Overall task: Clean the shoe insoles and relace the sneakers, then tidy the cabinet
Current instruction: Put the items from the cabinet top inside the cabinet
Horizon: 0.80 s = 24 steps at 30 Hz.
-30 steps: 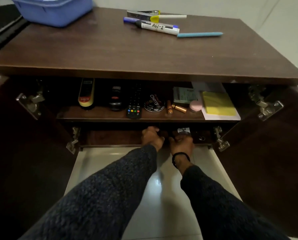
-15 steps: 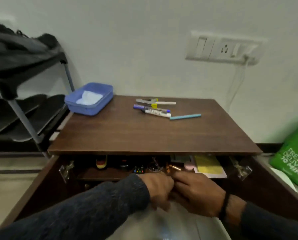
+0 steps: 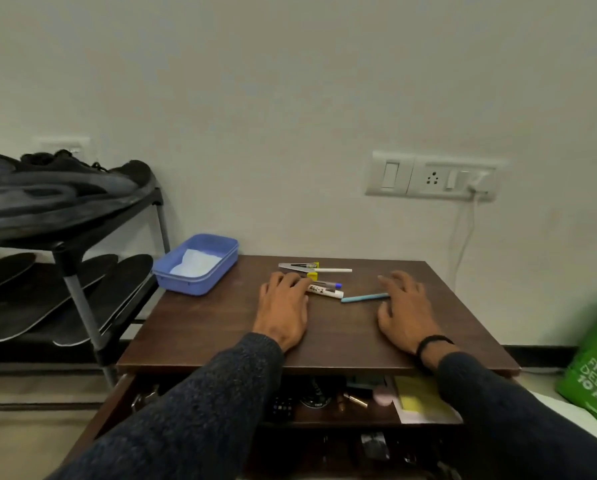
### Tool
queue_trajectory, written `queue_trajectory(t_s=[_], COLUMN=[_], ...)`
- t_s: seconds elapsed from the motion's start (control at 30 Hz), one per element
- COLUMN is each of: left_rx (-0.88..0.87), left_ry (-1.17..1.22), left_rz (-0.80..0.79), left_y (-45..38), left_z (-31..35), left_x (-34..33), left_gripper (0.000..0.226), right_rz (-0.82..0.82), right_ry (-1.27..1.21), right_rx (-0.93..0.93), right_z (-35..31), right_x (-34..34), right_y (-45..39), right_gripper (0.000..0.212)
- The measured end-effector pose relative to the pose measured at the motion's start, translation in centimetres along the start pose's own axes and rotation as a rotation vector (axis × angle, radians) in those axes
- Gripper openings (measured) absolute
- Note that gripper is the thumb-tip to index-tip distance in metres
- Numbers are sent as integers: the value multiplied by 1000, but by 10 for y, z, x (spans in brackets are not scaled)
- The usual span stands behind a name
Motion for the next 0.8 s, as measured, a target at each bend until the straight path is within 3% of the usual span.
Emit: queue_trajectory(t_s=[0.13, 0.3, 0.47, 0.57, 0.7, 0.8], left_rx=[41, 121, 193, 170, 235, 413], left_ry=[-10, -7, 79, 111, 369, 648], left_rz=[21, 17, 26, 33, 133, 275], left_y=[-6, -5, -6, -1, 25, 61], left_z=[-3, -9, -10, -11, -3, 17], left_x=[-2, -3, 2, 0, 12, 40], left_gripper=[37, 37, 19, 33, 39, 34], right_rz=[-67, 14, 0, 75, 166, 94], right_ry=[78, -139, -243, -322, -586, -859], right_rx=[-141, -77, -1, -42, -173, -233], right_z=[4, 15, 22, 20, 8, -10], right_x=[-4, 1, 13, 19, 32, 40], right_y=[-15, -8, 14, 33, 65, 91], right_gripper=[41, 7, 8, 14, 11, 12])
Point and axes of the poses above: each hand's wrist, its own y-axis away from the middle knuckle, its own x-axis out of the back of the hand, z = x × y, the point moved 2 cm from there along -y, towards the middle knuckle, and after that the axes turned 2 degrees about -x, right-handed, at the moved point
